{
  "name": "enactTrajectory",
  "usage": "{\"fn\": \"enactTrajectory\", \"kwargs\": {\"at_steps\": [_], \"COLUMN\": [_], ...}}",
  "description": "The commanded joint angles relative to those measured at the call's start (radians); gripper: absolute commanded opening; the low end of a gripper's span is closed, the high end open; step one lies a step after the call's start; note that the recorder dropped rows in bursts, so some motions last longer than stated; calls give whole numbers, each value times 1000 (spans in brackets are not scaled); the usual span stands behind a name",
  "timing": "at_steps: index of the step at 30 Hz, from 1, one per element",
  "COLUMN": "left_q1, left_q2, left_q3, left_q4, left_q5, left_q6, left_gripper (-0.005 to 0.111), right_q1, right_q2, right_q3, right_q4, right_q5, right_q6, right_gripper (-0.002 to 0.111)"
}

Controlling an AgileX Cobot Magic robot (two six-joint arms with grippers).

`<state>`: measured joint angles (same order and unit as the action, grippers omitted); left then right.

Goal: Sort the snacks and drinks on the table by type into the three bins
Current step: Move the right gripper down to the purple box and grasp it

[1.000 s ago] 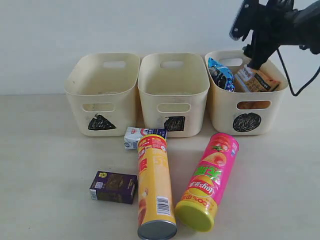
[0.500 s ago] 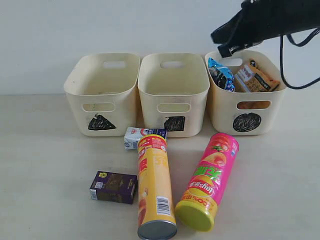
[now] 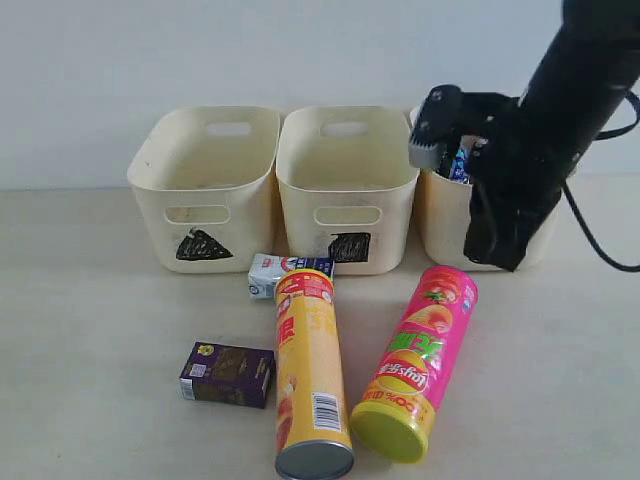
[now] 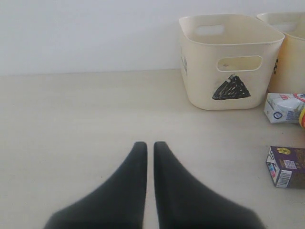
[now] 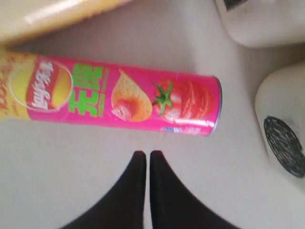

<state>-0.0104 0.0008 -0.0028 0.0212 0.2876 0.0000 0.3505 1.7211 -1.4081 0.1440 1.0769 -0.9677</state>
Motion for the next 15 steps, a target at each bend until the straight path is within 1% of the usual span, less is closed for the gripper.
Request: {"fn": "enactTrajectory", "kwargs": {"at_steps": [1,4,5,6,8,9,10,11,13,14,15], "left_q1": [0,0,0,0,0,0,0,0,0,0,0], "left_q2": [-1,-1,-1,-1,-1,-1,-1,-1,-1,-1,-1], "left_q3": [3,3,3,3,3,3,3,3,3,3,3], "left_q4": [-1,-1,-1,-1,-1,-1,-1,-1,-1,-1,-1], "left_q5": [-2,-2,-2,-2,-2,-2,-2,-2,-2,-2,-2], "left_q6": [-7,-7,-7,-7,-7,-7,-7,-7,-7,-7,-7], "left_gripper": [4,4,4,4,4,4,4,4,4,4,4], "right_q1": [131,198,232,242,264,268,283,291,327,354,369], "right_q2": [-17,-13,-4,1,41,56,98,116,180,225,247], "right_q3": [1,1,1,-1,-26,-39,-88,-109,-179,-225,-243], "right_q4": [-186,-144,-90,-51,123,156,225,234,246,246,243], "right_q5": [-10,-38,-52,-60,-63,-57,-53,-53,-42,-33,-28], "right_q6": [114,105,91,91,94,97,116,125,138,150,150], "right_gripper": [0,0,0,0,0,0,0,1,14,29,38]}}
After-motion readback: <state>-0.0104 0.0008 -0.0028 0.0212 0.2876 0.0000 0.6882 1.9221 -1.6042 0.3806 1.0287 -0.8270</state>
